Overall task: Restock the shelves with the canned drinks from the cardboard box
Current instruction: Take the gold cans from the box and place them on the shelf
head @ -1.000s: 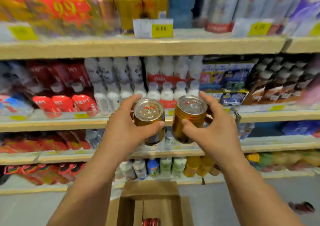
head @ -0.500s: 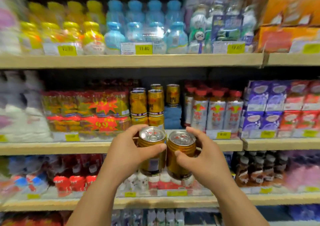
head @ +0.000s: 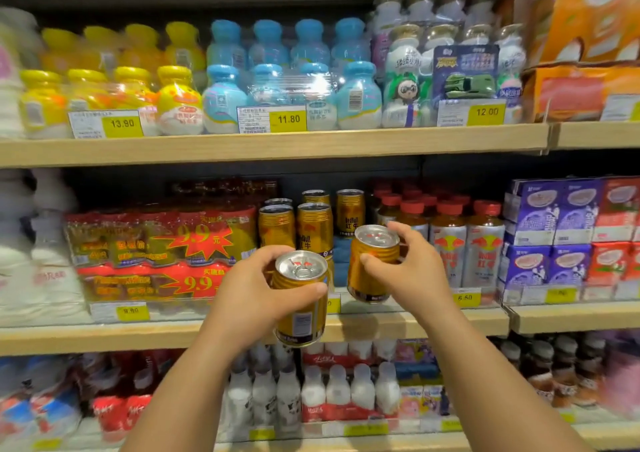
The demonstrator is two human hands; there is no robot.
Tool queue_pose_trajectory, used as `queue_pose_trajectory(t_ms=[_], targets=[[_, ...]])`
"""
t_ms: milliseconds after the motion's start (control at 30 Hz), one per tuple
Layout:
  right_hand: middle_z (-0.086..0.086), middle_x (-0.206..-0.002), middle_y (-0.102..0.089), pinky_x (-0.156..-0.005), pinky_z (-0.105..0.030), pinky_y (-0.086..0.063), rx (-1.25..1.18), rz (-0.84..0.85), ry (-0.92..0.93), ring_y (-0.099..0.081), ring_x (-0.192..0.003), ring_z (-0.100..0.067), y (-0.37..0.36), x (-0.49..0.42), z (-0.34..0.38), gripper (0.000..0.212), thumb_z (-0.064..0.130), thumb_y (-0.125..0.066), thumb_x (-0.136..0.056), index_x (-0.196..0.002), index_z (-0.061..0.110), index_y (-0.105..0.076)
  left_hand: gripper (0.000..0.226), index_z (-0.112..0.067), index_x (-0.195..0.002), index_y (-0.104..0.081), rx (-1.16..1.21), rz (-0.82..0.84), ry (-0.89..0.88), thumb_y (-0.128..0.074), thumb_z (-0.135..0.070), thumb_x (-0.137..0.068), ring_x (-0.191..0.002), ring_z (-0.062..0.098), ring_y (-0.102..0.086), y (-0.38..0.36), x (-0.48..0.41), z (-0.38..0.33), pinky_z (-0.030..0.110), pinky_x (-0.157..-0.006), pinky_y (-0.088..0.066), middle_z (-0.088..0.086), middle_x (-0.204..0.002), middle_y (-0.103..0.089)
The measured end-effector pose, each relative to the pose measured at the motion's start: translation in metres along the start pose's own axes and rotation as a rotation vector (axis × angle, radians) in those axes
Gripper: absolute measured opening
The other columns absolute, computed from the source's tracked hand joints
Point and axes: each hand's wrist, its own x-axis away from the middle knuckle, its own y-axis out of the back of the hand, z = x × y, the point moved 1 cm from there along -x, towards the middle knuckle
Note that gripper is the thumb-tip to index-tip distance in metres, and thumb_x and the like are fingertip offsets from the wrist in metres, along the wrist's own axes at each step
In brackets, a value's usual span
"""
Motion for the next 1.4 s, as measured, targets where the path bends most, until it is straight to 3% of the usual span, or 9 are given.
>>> queue_pose_trajectory(t_ms=[100,300,700,767,867,1000,1133,1300,1400], targets=[[-0.001,-0.131,-0.053,-0.091,-0.031,-0.047,0.022,0.011,0.003,-0.051,-0.114,-0.015,-0.012,-0.037,-0.011,0.068,0.026,-0.073,-0.075,-0.135,0.019,-0.042,0.048,-0.032,-0.101,-0.064,0.0,-0.058,0.016,-0.083,-0.039,-0.058,-0.083,-0.004,-0.064,-0.004,-0.005,-0.001,0.021,-0.073,-0.053,-0.014,-0.093,-0.07],[-0.007,-0.122,-0.061,-0.075,-0.027,-0.045,0.173,0.128,-0.077,-0.058,-0.108,-0.023,-0.042,-0.075,-0.038,0.063,0.033,-0.074,-0.073,-0.127,0.012,-0.049,0.053,-0.028,-0.108,-0.063,-0.018,-0.119,0.057,-0.083,-0.039,-0.06,-0.091,0.001,-0.063,-0.008,-0.012,0.0,0.019,-0.073,-0.051,-0.014,-0.098,-0.068],[-0.008,-0.121,-0.057,-0.08,-0.033,-0.048,0.349,0.298,-0.148,-0.055,-0.108,-0.024,-0.058,-0.073,-0.066,0.056,0.042,-0.069,-0.078,-0.119,0.01,-0.047,0.053,-0.027,-0.109,-0.063,-0.068,-0.143,0.092,-0.083,-0.039,-0.061,-0.092,0.001,-0.062,0.0,-0.018,0.007,0.024,-0.076,-0.053,-0.014,-0.099,-0.068],[-0.01,-0.135,-0.044,-0.094,-0.036,-0.043,0.372,0.286,-0.075,-0.043,-0.124,-0.025,-0.055,-0.064,-0.058,0.062,0.038,-0.067,-0.08,-0.129,0.012,-0.039,0.052,-0.028,-0.107,-0.063,-0.064,-0.146,0.084,-0.083,-0.038,-0.061,-0.09,-0.001,-0.061,-0.002,-0.018,0.005,0.022,-0.074,-0.052,-0.016,-0.097,-0.067],[0.003,-0.15,-0.019,-0.11,-0.031,-0.025,0.182,0.325,0.168,-0.017,-0.14,-0.014,-0.045,-0.035,-0.032,0.081,0.019,-0.065,-0.077,-0.144,0.024,-0.02,0.046,-0.032,-0.102,-0.061,-0.057,-0.141,0.064,-0.083,-0.037,-0.062,-0.086,-0.004,-0.06,-0.005,-0.021,0.0,0.015,-0.068,-0.048,-0.019,-0.093,-0.065],[0.026,-0.134,-0.039,-0.098,-0.015,-0.037,-0.014,0.573,0.304,-0.039,-0.123,0.007,-0.047,0.004,-0.003,0.082,0.03,-0.073,-0.073,-0.137,0.043,-0.023,0.052,-0.026,-0.107,-0.064,-0.034,-0.103,0.024,-0.083,-0.039,-0.06,-0.088,0.002,-0.065,-0.009,-0.028,-0.005,0.026,-0.075,-0.056,-0.011,-0.095,-0.071],[0.039,-0.104,-0.05,-0.074,-0.003,-0.043,-0.082,0.443,0.248,-0.048,-0.098,0.022,-0.052,0.007,0.001,0.069,0.035,-0.078,-0.069,-0.117,0.053,-0.033,0.06,-0.025,-0.115,-0.06,-0.006,-0.08,0.021,-0.083,-0.037,-0.061,-0.093,0.004,-0.065,-0.016,-0.032,-0.004,0.033,-0.084,-0.056,-0.01,-0.102,-0.069],[0.033,-0.104,-0.057,-0.077,-0.004,-0.044,-0.139,0.291,0.239,-0.053,-0.099,0.016,-0.039,-0.004,-0.003,0.067,0.032,-0.08,-0.068,-0.123,0.043,-0.042,0.095,-0.032,-0.141,-0.034,0.011,-0.063,-0.008,-0.07,-0.059,-0.057,-0.127,0.009,-0.046,-0.017,-0.03,0.001,0.037,-0.106,-0.041,-0.008,-0.141,-0.047],[0.034,-0.099,-0.052,-0.073,-0.001,-0.039,-0.109,0.159,0.193,-0.05,-0.092,0.019,-0.031,-0.027,-0.008,0.067,0.033,-0.079,-0.069,-0.125,0.036,-0.043,0.09,-0.031,-0.142,-0.033,-0.024,-0.106,-0.009,-0.063,-0.06,-0.062,-0.128,0.009,-0.044,-0.008,-0.027,0.007,0.03,-0.104,-0.039,-0.008,-0.144,-0.043]])
